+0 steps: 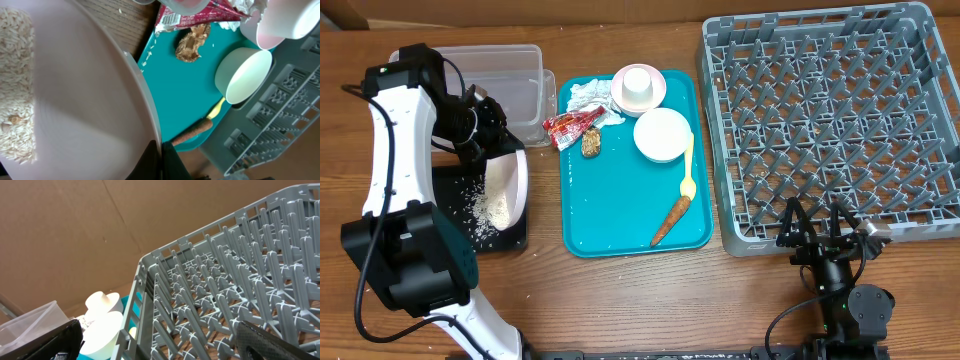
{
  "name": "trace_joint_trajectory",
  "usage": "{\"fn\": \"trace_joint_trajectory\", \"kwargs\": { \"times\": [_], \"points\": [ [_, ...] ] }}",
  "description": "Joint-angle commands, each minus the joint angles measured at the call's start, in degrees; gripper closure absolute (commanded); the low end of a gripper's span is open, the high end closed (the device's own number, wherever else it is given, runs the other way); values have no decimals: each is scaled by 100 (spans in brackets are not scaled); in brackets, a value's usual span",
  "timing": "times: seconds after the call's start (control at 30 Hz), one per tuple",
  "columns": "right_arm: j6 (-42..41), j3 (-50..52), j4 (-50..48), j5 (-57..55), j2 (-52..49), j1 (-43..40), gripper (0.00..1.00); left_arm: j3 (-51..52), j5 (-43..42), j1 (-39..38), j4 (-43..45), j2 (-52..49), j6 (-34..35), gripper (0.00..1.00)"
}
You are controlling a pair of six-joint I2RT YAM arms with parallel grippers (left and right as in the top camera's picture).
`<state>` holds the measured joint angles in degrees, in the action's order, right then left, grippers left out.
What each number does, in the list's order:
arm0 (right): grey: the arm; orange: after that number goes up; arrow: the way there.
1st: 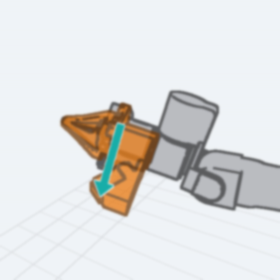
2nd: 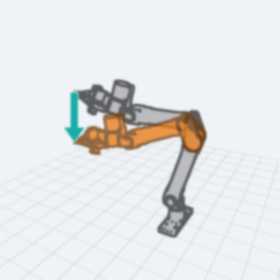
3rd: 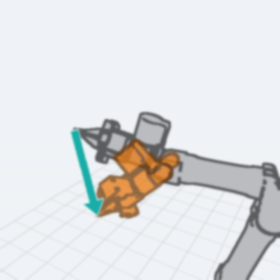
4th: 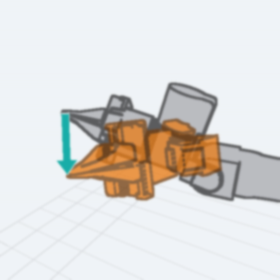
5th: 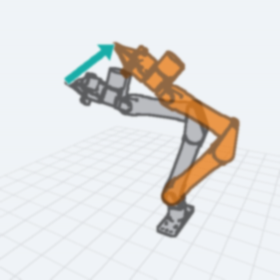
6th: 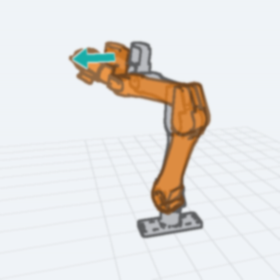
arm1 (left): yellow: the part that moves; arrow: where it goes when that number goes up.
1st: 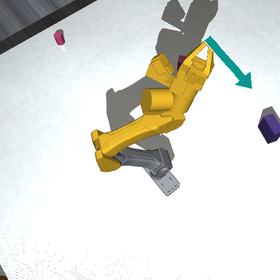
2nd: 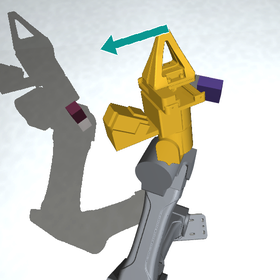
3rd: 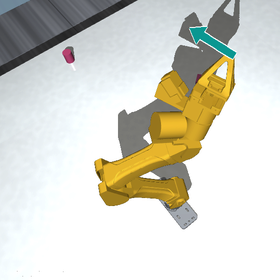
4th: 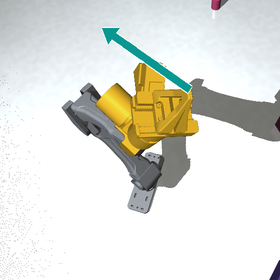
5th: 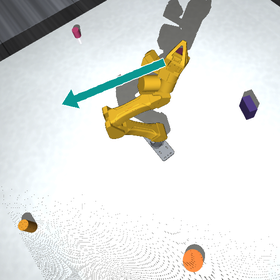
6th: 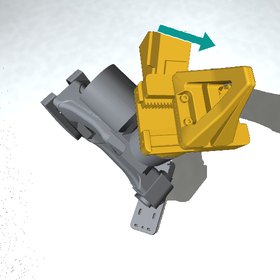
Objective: Sort waste into correct bins and load items into the dishwasher
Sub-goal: 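Tilt the plate with the left gripper to dump rice onto black tray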
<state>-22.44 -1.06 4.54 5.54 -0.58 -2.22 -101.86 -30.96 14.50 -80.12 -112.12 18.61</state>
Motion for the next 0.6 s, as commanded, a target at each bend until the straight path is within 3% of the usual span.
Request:
{"fn": "trace_joint_trajectory", "kwargs": {
  "times": [0.0, 0.57],
  "points": [
    [-13, 59, -26, -35, 42, 4, 0, 24, -365, 164, -44, 114, -269, 96],
    [-13, 59, -26, -35, 42, 4, 0, 26, -1014, 1134, -221, 114, -706, 96]
  ]
}}
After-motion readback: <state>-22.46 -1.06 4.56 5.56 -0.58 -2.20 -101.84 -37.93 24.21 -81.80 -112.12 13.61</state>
